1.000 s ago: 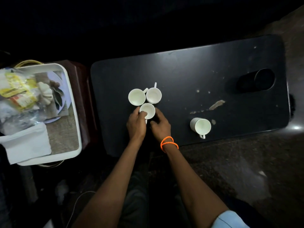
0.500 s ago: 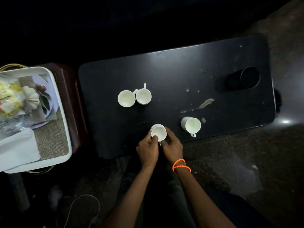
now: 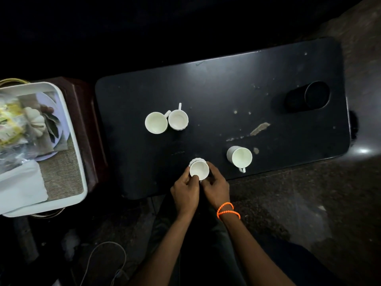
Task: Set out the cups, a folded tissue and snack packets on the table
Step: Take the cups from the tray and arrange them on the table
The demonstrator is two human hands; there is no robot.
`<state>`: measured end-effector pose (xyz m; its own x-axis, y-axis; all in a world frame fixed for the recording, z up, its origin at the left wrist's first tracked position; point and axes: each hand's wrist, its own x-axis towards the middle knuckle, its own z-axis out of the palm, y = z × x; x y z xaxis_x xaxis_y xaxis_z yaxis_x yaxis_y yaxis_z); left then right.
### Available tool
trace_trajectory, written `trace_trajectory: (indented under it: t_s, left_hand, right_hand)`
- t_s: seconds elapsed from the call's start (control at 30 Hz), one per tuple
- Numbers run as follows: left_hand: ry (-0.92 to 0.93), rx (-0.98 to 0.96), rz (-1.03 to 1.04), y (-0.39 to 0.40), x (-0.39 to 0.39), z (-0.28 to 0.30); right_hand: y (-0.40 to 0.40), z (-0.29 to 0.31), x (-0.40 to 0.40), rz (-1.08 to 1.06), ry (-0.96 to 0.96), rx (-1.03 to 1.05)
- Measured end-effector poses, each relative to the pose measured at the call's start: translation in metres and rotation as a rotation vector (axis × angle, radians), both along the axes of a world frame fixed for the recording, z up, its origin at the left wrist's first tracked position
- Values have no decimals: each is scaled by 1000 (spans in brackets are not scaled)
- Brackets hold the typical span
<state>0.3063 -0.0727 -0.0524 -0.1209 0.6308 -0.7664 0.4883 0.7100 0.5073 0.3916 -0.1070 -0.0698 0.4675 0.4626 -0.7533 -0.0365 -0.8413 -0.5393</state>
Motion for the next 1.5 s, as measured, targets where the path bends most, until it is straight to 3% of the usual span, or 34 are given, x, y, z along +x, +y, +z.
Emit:
trace_trajectory:
  t_s: [0.13,0.23,0.4,0.63,0.87,1.1,1.5]
  left_hand:
    - [35,14,45,7,-9,-6]
    - [54,169,1,43,-13,-8]
    - [406,608,-496,112,-9,-14]
    - [574,614,-1000,181,-6,-40]
    - [465,779,-877,176,15,-45]
    - [322,702,-856,173,83,-49]
    - [234,731,-868,152,120,-72]
  right_hand:
    - [5,3,2,35,-99,45]
    - [35,1,7,-26,-98,124]
    - [100,-6,12,20,-65,208]
    - [151,-17,15,115,-10,231]
    - [147,-21,33,3,-46,263]
    - [146,-27,96,-122,-155,244]
    - [131,-35,129,-138,-242,208]
